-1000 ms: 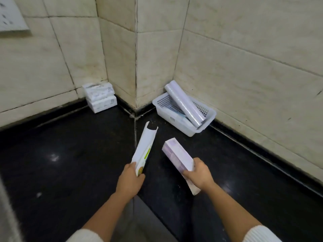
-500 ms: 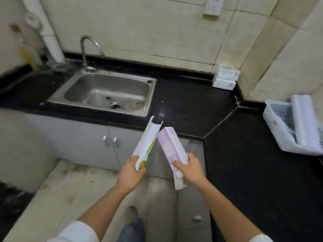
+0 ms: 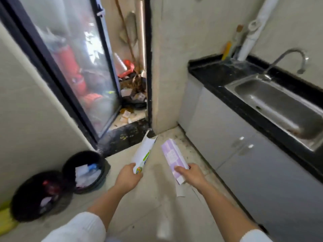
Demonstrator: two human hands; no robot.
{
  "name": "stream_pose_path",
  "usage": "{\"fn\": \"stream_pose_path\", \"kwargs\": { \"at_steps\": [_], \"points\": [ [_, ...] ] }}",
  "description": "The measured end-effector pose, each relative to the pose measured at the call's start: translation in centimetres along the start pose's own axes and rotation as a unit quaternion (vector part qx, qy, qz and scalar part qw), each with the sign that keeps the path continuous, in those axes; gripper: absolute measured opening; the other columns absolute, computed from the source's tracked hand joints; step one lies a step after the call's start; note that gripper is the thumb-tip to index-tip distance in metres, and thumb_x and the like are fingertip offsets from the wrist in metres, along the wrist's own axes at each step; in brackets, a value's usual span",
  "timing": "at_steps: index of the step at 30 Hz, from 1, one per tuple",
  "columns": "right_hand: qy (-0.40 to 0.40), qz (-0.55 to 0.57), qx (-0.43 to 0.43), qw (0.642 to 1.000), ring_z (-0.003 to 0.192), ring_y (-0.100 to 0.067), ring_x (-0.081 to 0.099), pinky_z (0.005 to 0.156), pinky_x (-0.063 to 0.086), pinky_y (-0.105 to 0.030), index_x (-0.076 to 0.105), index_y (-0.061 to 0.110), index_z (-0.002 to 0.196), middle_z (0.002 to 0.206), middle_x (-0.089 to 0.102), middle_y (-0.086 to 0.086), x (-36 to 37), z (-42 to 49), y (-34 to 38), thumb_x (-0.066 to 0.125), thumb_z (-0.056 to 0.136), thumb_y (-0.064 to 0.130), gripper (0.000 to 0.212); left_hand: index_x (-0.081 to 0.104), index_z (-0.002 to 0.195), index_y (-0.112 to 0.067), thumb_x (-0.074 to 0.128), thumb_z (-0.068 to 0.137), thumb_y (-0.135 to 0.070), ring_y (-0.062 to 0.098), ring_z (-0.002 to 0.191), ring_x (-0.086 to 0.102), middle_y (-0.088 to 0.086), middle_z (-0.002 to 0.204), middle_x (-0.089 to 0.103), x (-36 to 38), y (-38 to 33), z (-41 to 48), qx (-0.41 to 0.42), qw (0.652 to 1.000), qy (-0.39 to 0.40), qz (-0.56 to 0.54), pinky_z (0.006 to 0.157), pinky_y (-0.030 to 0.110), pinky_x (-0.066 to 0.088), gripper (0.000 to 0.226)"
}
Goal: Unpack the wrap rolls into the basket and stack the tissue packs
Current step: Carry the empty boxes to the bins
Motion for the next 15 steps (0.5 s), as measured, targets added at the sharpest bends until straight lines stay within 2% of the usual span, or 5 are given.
{"fn": "stream_pose_path", "kwargs": {
  "at_steps": [2,5,9,12,15],
  "points": [
    [0.032,-0.020,-0.012,0.999,0.070,-0.019,0.065,0.059,0.046,-0.028,0.066,0.014,0.079,0.085,0.070,-0.009,6.5,1.0,3.2,0.075,0.076,0.035,0.024,0.057,0.124,-0.009,0.066,0.077,-0.023,0.036,0.088,0.068,0.018,0.110,0.067,-4.0,5.3,1.1,-0.031,0.999,-0.006,-0.018,0.072,0.037,0.055,0.050],
    [0.062,-0.039,0.000,0.997,0.079,-0.026,0.068,0.062,0.051,-0.032,0.068,0.003,0.093,0.092,0.071,-0.014,16.5,2.2,6.6,0.075,0.075,0.034,0.037,0.059,0.122,-0.012,0.062,0.080,-0.026,0.027,0.089,0.065,0.011,0.110,0.067,-9.7,13.1,2.3,-0.071,0.997,0.003,-0.021,0.073,0.034,0.053,0.044],
    [0.109,-0.060,0.028,0.992,0.083,-0.029,0.068,0.065,0.053,-0.035,0.064,0.002,0.100,0.097,0.069,-0.016,28.9,3.5,9.5,0.075,0.073,0.031,0.042,0.062,0.112,-0.016,0.057,0.083,-0.029,0.025,0.089,0.061,0.008,0.107,0.067,-16.3,22.9,3.6,-0.135,0.991,0.011,-0.013,0.070,0.031,0.047,0.033],
    [0.139,-0.073,0.050,0.986,0.089,-0.032,0.067,0.070,0.053,-0.037,0.063,0.000,0.102,0.102,0.068,-0.019,36.3,4.5,10.9,0.073,0.074,0.032,0.044,0.059,0.116,-0.010,0.057,0.085,-0.025,0.025,0.088,0.059,0.012,0.111,0.065,-18.8,28.4,4.7,-0.184,0.983,0.021,-0.008,0.065,0.026,0.038,0.034],
    [0.149,-0.100,0.047,0.983,0.093,-0.034,0.065,0.076,0.053,-0.040,0.060,-0.001,0.104,0.104,0.066,-0.019,42.7,7.0,11.3,0.071,0.076,0.034,0.046,0.056,0.119,-0.008,0.054,0.088,-0.023,0.025,0.093,0.059,0.014,0.116,0.064,-19.1,32.6,8.1,-0.199,0.979,0.026,-0.025,0.066,0.024,0.036,0.035]
  ]
}}
Point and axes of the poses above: each hand's wrist, its own z-axis towards the middle knuckle, its own x-axis out of the palm, y = z × x, the point moved 4 cm from there along z, towards the middle knuckle
